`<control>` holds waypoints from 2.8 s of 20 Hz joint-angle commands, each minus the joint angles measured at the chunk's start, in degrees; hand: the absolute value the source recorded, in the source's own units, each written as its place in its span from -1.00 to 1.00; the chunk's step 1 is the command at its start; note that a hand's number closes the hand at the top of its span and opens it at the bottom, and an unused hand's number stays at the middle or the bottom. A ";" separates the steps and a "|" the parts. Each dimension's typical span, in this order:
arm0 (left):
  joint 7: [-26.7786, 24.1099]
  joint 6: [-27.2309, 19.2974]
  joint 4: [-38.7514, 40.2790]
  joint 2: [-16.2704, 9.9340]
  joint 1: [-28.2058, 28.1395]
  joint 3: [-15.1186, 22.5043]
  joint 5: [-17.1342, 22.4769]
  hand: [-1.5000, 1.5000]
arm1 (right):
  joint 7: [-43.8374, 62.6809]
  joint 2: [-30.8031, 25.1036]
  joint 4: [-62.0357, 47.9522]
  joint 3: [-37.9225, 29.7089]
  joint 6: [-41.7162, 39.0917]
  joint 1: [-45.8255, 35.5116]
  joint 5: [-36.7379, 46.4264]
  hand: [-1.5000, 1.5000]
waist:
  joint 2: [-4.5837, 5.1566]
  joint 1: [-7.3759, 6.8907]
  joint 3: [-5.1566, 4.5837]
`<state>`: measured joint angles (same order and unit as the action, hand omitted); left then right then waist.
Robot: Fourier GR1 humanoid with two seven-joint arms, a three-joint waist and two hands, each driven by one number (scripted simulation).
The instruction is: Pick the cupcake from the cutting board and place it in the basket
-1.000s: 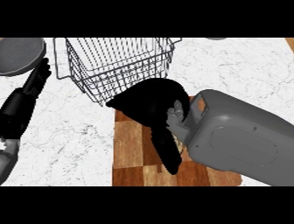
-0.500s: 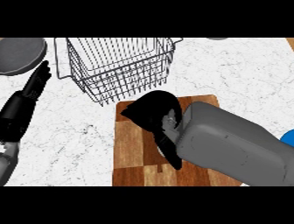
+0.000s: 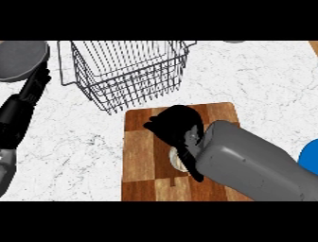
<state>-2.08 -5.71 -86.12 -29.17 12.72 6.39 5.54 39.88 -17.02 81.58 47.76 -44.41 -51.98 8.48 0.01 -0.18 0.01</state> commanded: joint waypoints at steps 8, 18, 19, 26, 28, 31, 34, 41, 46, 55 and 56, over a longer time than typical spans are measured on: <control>1.97 1.13 -2.12 4.62 -0.31 -0.49 -4.03 0.00 | -13.57 2.90 -5.36 -2.34 2.50 6.08 17.76 -1.00 | 0.08 -0.30 0.01; -1.42 2.58 2.17 8.04 0.42 -3.34 -8.12 0.00 | -15.56 5.36 -1.93 -7.04 -0.99 13.85 24.63 -1.00 | 0.03 0.09 -0.01; 0.73 3.41 -3.34 6.37 -2.83 -4.13 -7.27 0.00 | -12.58 5.78 1.17 -4.36 -0.36 18.14 25.94 -1.00 | -0.08 0.00 0.00; 1.19 5.84 -2.19 7.96 -1.45 -6.19 -8.17 0.00 | -19.24 6.35 -4.37 -6.81 0.05 18.66 33.59 -1.00 | -0.01 -0.02 0.00; 2.41 6.90 -0.39 7.89 0.97 -7.46 -8.18 0.00 | -19.68 7.94 -5.67 -8.86 -1.16 17.93 34.63 -1.00 | 0.00 0.05 0.00; 1.08 8.70 -2.33 7.28 -1.51 -8.98 -8.44 0.00 | -21.08 7.64 -2.59 -9.57 -0.86 21.23 36.89 -1.00 | -0.03 0.03 0.00; 2.98 7.14 -1.91 9.64 0.55 -7.69 -10.13 0.00 | -26.39 4.72 -6.77 -10.39 -1.09 20.11 38.57 -1.00 | 0.02 0.09 0.00; -0.75 10.36 2.68 8.80 2.09 -10.57 -9.74 0.00 | -29.87 11.05 -15.07 -12.59 2.94 18.30 42.07 1.00 | 0.09 0.02 -0.01; 1.03 10.64 -1.92 9.09 -0.50 -10.72 -9.92 0.00 | -31.91 11.24 -11.19 -7.86 6.33 22.62 46.56 1.00 | -0.02 0.01 0.00; 2.46 6.87 -1.03 8.98 -4.05 -13.44 -11.12 0.00 | 1.67 11.81 -13.62 -31.32 22.37 31.58 50.56 1.00 | -2.53 10.97 -0.29; 2.40 6.44 -1.40 9.03 -4.31 -13.60 -11.30 0.00 | 5.75 12.75 -12.64 -33.19 24.82 32.41 51.33 1.00 | -2.75 10.89 -0.26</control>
<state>0.00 1.90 -87.80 -19.66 9.76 -5.68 -5.56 31.28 -3.48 70.29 23.05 -25.62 -24.51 57.34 -2.49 6.23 -0.03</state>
